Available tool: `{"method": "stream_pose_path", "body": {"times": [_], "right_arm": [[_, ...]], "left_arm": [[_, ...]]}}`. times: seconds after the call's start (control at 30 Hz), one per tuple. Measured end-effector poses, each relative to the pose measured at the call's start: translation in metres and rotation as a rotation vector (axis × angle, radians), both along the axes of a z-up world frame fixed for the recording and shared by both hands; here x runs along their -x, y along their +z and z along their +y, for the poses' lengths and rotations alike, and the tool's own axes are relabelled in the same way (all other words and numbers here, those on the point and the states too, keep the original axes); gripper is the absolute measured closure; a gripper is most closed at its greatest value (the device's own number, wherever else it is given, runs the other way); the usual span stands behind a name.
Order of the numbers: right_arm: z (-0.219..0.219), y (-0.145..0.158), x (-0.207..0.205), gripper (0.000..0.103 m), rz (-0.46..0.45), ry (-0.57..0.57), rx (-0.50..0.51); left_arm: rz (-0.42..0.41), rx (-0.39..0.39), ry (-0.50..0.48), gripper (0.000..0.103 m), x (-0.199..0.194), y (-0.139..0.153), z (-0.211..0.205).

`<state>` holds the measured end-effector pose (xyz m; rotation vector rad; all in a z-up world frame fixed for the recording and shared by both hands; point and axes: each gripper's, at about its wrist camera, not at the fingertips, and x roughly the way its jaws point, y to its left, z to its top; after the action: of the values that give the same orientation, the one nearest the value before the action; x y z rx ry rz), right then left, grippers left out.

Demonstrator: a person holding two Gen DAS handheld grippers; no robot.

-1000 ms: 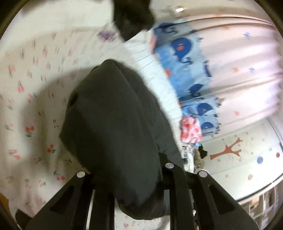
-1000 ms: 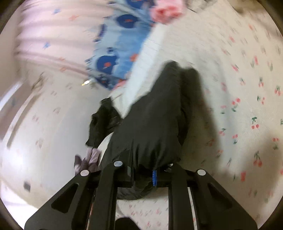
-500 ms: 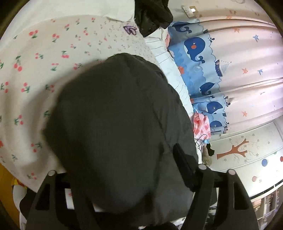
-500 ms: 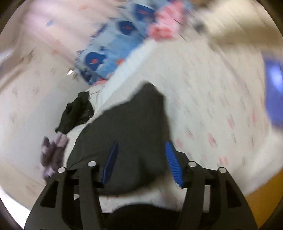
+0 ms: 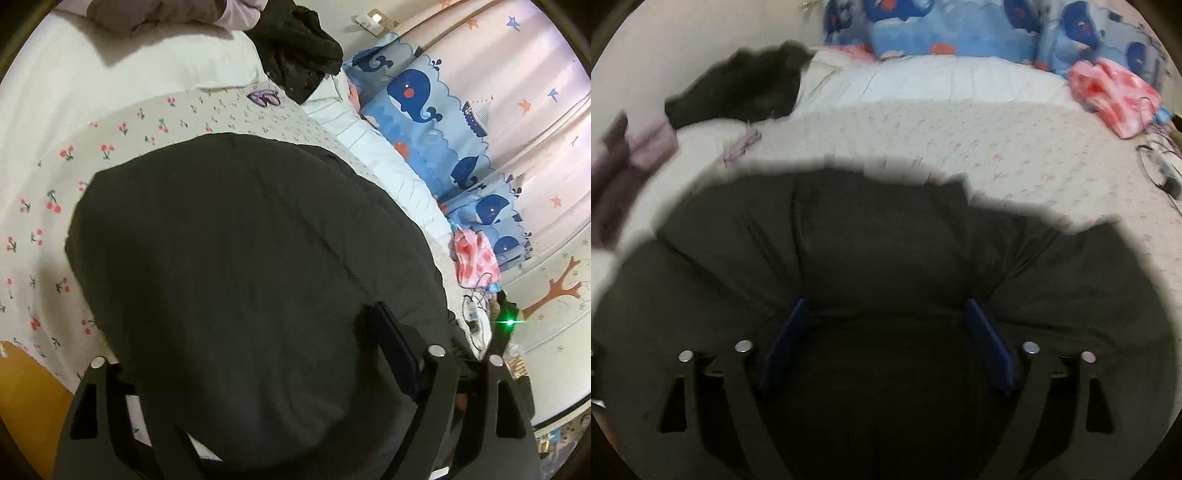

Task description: Fold large clothes

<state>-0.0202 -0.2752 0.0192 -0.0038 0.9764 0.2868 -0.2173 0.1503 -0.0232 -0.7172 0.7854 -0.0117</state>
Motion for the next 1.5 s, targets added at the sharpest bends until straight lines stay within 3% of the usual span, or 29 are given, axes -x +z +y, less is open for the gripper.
{"method": "stream_pose_path", "body": {"times": [0.13,0.23,0.33,0.4,0.47,0.5,0.6,0.67,0.73,0.83,0.93,1.0,1.13,1.37,1.43,1.5], "right_arm": [[-0.003,0.013,0.004,0.019,0.015,0.012,-0.006],[-0.011,0.039,0.008,0.019,-0.079,-0.008,-0.036],[-0.003,0.056,-0.019,0.013,-0.126,-0.046,-0.057],[0.013,0.035,-0.047,0.012,-0.07,-0.059,-0.024],[0.029,-0.005,-0.069,0.009,0.037,-0.037,0.038],[0.036,-0.018,-0.071,0.007,0.032,-0.036,0.063],[0.039,-0.023,-0.074,0.007,0.048,-0.032,0.083],[0.03,-0.016,-0.072,0.007,0.106,-0.008,0.05],[0.017,0.001,-0.054,0.007,0.113,-0.01,0.007],[0.001,0.04,0.009,0.007,-0.012,0.022,-0.049],[-0.002,0.03,0.055,0.007,-0.022,0.053,-0.02],[0.002,0.007,0.066,0.007,-0.014,0.087,0.022],[-0.009,0.018,0.075,0.007,0.051,0.033,-0.033],[-0.02,0.016,0.113,0.007,0.0,0.06,-0.061],[-0.025,0.021,0.115,0.007,0.003,0.049,-0.093],[-0.039,0.033,0.118,0.007,-0.057,0.003,-0.109]], "left_arm": [[0.011,-0.019,0.0,0.019,0.002,-0.002,0.0],[0.009,0.013,0.025,0.018,0.004,-0.006,0.005],[0.005,0.044,0.036,0.018,0.005,-0.009,0.008],[0.006,0.071,0.039,0.017,0.005,-0.013,0.011],[0.011,0.091,0.045,0.016,0.005,-0.017,0.013],[0.004,0.102,0.038,0.014,0.005,-0.017,0.013],[0.013,0.094,0.033,0.012,0.003,-0.017,0.01],[0.029,0.106,0.03,0.012,0.002,-0.02,0.01],[0.044,0.127,0.037,0.012,0.002,-0.024,0.012],[0.048,0.148,0.051,0.012,0.004,-0.027,0.015],[0.053,0.141,0.07,0.012,0.005,-0.026,0.014],[0.057,0.126,0.065,0.012,0.005,-0.024,0.012],[0.048,0.139,0.092,0.012,0.011,-0.022,0.018],[0.112,0.254,0.188,0.01,0.005,-0.032,0.04],[0.125,0.247,0.187,0.01,-0.003,-0.033,0.037],[0.13,0.245,0.187,0.01,-0.007,-0.034,0.033]]}}
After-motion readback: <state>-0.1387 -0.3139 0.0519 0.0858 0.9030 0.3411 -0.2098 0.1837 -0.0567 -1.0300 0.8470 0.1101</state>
